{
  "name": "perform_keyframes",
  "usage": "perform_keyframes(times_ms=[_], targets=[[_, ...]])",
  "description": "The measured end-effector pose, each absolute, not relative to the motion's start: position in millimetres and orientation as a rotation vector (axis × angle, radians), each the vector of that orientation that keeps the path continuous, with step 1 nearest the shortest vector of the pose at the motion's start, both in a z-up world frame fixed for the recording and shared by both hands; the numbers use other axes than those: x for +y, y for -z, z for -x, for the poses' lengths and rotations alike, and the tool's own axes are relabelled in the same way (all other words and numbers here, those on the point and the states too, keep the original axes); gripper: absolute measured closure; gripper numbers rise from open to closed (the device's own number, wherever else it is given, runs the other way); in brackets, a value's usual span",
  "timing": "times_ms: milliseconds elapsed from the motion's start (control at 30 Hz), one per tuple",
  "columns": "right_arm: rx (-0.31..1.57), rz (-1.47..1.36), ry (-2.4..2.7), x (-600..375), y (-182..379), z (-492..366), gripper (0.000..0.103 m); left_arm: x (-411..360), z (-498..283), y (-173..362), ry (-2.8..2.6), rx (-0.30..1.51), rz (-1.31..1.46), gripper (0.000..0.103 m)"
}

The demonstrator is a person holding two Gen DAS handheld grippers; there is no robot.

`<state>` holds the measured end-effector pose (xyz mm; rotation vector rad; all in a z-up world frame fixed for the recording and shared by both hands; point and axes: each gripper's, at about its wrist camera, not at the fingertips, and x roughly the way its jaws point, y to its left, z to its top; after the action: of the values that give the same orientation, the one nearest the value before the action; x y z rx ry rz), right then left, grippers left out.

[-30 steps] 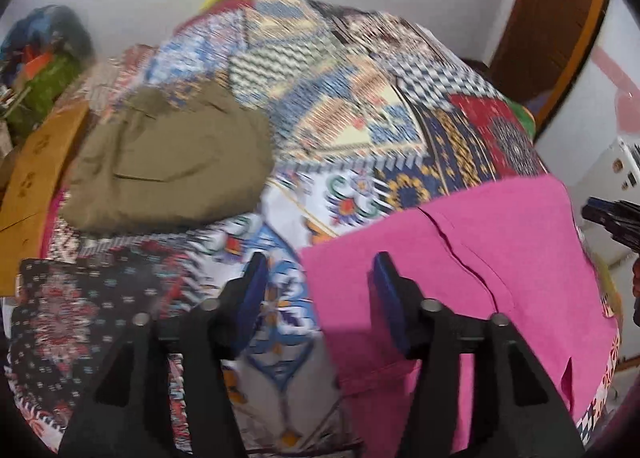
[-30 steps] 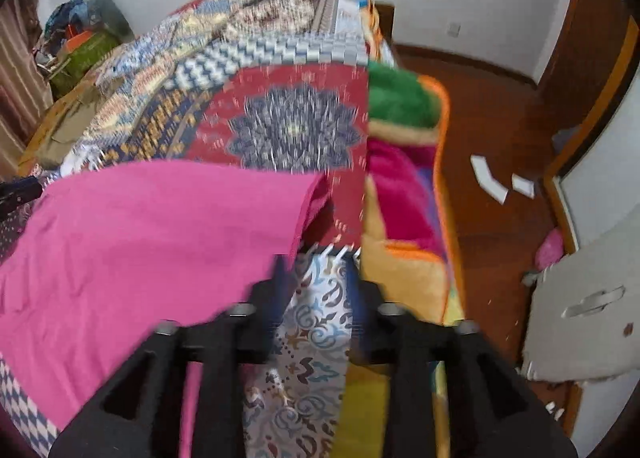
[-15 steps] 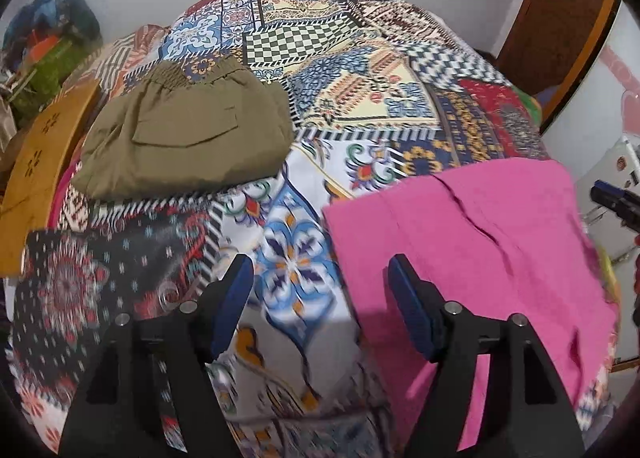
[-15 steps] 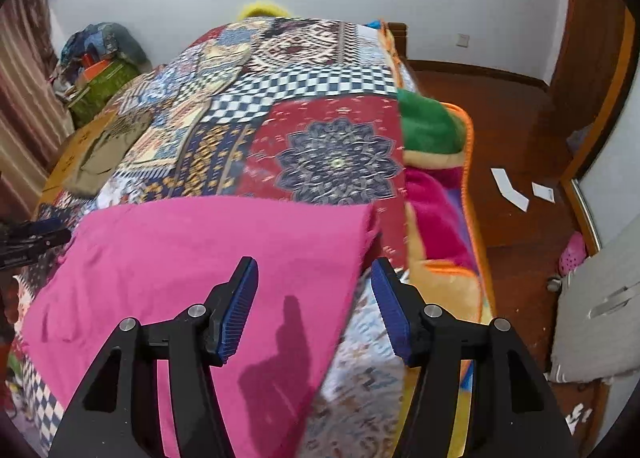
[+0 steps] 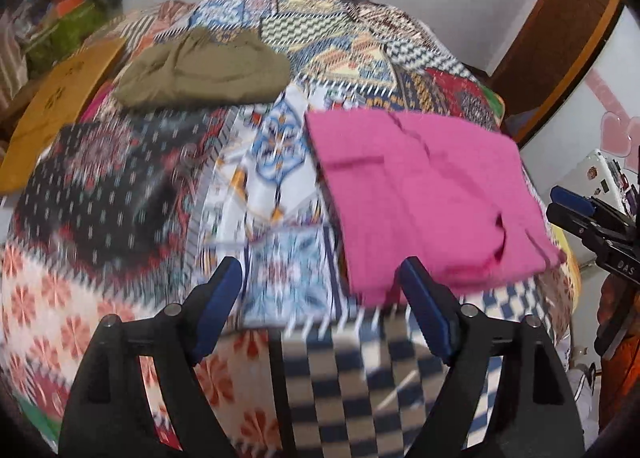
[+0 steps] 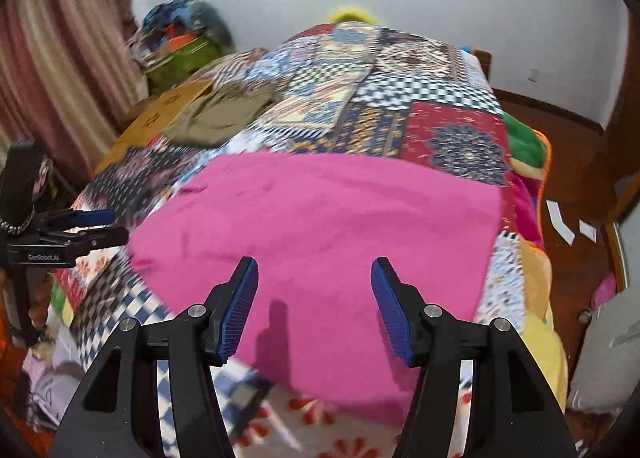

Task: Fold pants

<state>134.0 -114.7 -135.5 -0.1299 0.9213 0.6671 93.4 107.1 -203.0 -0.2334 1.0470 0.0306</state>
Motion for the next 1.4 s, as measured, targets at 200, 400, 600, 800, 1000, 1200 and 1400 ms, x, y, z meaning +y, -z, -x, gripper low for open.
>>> perform_keyframes(times_ms=[200,400,600,800,1000,1200,1400], targets=[[0.929,0.141,-0.677,-104.4,141.5,-119.5,0.048,95.1,-70.8,219.8,-0.02,1.093,0.235,0.021],[0.916,0.163,-0.637,-99.8,151.1,-114.0,0.048,86.8,-65.8,214.1,0.1,1.062,0.439,0.022],[0.97,0.174,-0.622,-102.3,170.8,-117.1,0.048,68.0,-78.7,211.5,0.119,1.057,0.482,0.021],[1.006,0.081,-0.652,-113.0,179.1,-122.2,0.045,55.5,-92.6,210.4,0.141,1.055,0.51,0.015],[1.003,0.071,-0.666,-114.0,180.9,-119.4,0.045,60.2,-109.7,216.9,0.136,1.054,0.594,0.009],[1.006,0.056,-0.68,-116.2,183.0,-121.0,0.044,73.4,-123.5,219.9,0.131,1.035,0.714,0.008],[1.003,0.062,-0.677,-116.1,183.1,-121.2,0.044,68.0,-138.1,222.1,0.072,1.033,0.645,0.015]])
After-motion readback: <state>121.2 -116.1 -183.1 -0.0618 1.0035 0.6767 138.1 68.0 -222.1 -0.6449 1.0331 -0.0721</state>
